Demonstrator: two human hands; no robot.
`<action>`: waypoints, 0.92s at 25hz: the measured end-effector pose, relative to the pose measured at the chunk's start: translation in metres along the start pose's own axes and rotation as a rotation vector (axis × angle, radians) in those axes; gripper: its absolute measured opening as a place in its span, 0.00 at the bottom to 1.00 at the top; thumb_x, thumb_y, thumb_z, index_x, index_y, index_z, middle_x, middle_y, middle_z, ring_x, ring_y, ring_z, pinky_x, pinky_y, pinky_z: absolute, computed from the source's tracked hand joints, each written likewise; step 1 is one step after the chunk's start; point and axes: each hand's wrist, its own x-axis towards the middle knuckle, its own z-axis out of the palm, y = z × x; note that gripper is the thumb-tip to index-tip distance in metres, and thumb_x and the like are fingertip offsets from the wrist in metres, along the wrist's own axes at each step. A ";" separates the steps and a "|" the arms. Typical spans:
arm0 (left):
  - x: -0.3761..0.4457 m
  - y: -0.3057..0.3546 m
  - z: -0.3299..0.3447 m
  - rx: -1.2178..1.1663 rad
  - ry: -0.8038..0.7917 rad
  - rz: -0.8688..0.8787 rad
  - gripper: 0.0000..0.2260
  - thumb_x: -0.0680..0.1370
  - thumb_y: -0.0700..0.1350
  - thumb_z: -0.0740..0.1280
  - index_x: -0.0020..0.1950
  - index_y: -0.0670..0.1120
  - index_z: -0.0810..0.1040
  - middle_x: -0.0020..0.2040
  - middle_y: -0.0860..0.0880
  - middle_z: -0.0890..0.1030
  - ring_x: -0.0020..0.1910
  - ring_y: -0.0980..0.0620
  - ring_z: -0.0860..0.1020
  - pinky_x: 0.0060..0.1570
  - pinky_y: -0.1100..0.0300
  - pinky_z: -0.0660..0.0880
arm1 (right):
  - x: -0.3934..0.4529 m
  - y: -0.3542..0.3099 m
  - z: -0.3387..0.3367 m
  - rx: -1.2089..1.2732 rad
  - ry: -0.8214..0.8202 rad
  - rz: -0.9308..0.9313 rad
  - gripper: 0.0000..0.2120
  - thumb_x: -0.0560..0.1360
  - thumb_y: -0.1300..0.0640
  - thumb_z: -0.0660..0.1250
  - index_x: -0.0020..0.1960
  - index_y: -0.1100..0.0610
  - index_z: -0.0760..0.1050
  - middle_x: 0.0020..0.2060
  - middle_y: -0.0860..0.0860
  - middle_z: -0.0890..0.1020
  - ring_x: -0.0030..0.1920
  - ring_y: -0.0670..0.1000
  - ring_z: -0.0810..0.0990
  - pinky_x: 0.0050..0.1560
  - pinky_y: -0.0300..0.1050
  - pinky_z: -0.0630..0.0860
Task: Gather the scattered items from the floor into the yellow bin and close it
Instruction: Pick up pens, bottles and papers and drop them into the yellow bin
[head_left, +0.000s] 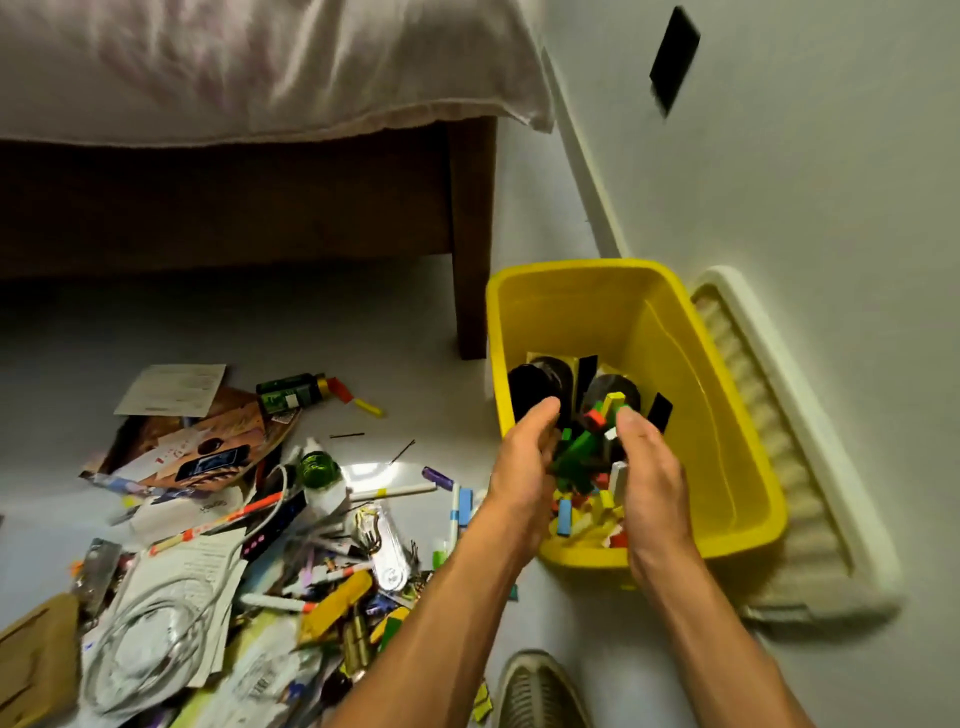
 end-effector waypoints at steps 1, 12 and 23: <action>0.000 0.005 0.000 -0.014 0.011 0.008 0.15 0.83 0.49 0.58 0.45 0.51 0.83 0.39 0.59 0.85 0.37 0.65 0.82 0.34 0.70 0.76 | 0.002 -0.001 0.000 -0.069 -0.005 -0.007 0.20 0.76 0.39 0.61 0.64 0.46 0.77 0.60 0.46 0.81 0.60 0.45 0.79 0.58 0.44 0.75; 0.002 0.057 -0.167 0.177 0.523 0.271 0.09 0.81 0.44 0.63 0.60 0.50 0.79 0.58 0.47 0.82 0.56 0.52 0.80 0.58 0.55 0.77 | -0.023 0.047 0.171 -0.407 -0.524 -0.284 0.08 0.80 0.51 0.63 0.55 0.39 0.77 0.47 0.32 0.80 0.50 0.37 0.79 0.44 0.25 0.73; 0.111 0.099 -0.336 1.505 0.545 0.160 0.28 0.76 0.42 0.66 0.76 0.49 0.63 0.74 0.43 0.66 0.72 0.41 0.64 0.70 0.45 0.65 | 0.085 0.153 0.295 -1.325 -0.640 -0.391 0.18 0.79 0.60 0.59 0.68 0.54 0.69 0.62 0.55 0.74 0.57 0.57 0.73 0.56 0.50 0.72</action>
